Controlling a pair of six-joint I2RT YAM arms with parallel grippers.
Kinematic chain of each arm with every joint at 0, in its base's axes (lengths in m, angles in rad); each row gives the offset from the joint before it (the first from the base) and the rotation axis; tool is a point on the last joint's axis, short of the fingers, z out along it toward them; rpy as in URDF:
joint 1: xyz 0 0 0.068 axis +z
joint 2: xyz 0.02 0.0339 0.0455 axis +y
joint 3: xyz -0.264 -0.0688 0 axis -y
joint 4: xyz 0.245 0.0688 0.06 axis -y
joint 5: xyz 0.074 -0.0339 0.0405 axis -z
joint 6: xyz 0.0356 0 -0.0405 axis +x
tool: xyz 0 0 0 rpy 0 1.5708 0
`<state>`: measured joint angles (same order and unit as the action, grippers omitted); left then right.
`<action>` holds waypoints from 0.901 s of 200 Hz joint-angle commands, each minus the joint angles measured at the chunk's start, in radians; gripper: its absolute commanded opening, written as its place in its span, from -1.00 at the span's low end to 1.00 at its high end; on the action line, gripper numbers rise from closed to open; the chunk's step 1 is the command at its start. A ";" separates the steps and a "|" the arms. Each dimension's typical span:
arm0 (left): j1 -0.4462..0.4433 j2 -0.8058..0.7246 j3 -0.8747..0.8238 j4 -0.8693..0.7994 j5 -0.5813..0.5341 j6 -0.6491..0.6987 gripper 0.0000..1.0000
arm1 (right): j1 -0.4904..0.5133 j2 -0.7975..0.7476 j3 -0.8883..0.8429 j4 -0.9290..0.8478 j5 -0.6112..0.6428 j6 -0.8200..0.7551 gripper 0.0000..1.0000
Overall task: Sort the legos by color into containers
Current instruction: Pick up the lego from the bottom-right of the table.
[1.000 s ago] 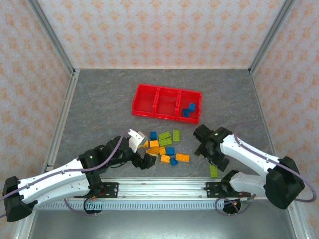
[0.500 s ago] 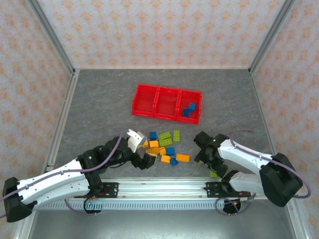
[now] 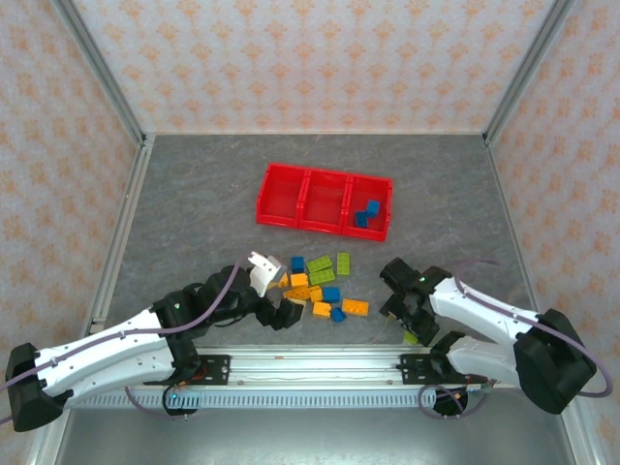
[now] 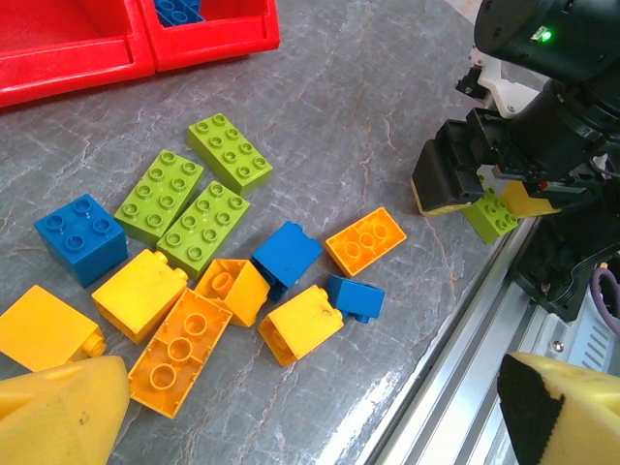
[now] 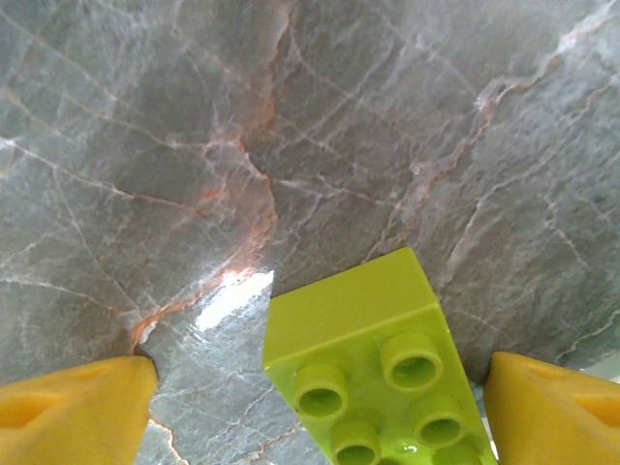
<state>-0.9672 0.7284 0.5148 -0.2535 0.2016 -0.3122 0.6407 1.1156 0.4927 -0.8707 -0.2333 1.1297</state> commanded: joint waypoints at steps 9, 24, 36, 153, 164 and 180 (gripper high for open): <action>-0.007 0.002 0.005 -0.004 -0.014 0.007 0.98 | 0.010 0.019 0.020 0.225 -0.079 -0.005 0.64; -0.006 0.005 0.005 -0.006 -0.016 0.007 0.98 | 0.010 0.008 0.035 0.222 -0.071 -0.005 0.53; -0.005 0.007 0.006 -0.006 -0.016 0.005 0.98 | 0.010 0.003 0.044 0.217 -0.069 -0.008 0.46; -0.006 0.015 0.011 -0.010 -0.013 0.010 0.98 | 0.028 -0.005 0.027 0.162 0.026 -0.038 -0.17; -0.006 0.007 0.012 -0.010 -0.020 0.010 0.98 | 0.028 0.015 0.040 0.150 0.038 -0.053 -0.21; -0.006 -0.010 0.011 -0.009 -0.027 0.010 0.98 | 0.028 0.051 0.063 0.136 0.050 -0.079 -0.23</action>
<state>-0.9672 0.7410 0.5148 -0.2535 0.2005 -0.3122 0.6632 1.1240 0.5163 -0.7002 -0.2508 1.0901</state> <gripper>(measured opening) 0.989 0.393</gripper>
